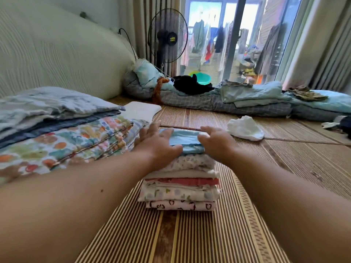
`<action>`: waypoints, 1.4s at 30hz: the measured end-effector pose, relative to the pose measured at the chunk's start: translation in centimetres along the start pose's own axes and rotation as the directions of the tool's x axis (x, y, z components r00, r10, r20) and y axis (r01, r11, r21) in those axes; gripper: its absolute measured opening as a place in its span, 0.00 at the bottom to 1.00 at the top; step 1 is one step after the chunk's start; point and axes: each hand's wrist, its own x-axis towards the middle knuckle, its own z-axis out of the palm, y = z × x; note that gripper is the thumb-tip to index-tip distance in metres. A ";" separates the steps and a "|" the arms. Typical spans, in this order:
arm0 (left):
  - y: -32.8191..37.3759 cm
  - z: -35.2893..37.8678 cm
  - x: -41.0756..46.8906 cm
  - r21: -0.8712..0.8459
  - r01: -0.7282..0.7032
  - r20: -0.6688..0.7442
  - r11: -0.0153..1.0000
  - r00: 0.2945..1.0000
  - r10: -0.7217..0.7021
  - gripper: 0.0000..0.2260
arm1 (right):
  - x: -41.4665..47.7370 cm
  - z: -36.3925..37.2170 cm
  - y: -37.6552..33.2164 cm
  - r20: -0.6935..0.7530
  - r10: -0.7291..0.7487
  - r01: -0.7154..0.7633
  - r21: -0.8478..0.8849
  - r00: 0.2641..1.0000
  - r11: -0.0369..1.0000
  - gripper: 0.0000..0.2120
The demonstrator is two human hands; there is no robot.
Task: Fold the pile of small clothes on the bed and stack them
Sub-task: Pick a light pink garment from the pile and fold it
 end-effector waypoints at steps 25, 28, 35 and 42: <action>33.1 14.2 -29.0 -0.111 -0.541 0.348 0.834 0.765 0.542 0.28 | -39.4 -22.3 19.3 -0.067 0.439 -0.438 -0.303 0.896 0.847 0.25; 35.8 14.9 -27.1 -0.101 -0.561 0.317 0.822 0.765 0.561 0.25 | -39.3 -24.2 21.3 -0.175 0.433 -0.466 -0.267 0.884 0.844 0.22; 45.3 18.2 -22.3 -0.106 -0.664 0.269 0.740 0.697 0.664 0.23 | -40.6 -27.1 25.6 -0.294 0.548 -0.616 -0.244 0.783 0.749 0.19; 50.0 21.5 -21.1 0.020 -0.532 0.338 0.846 0.800 0.495 0.12 | -41.7 -28.0 27.2 -0.369 0.568 -0.658 -0.189 0.736 0.729 0.26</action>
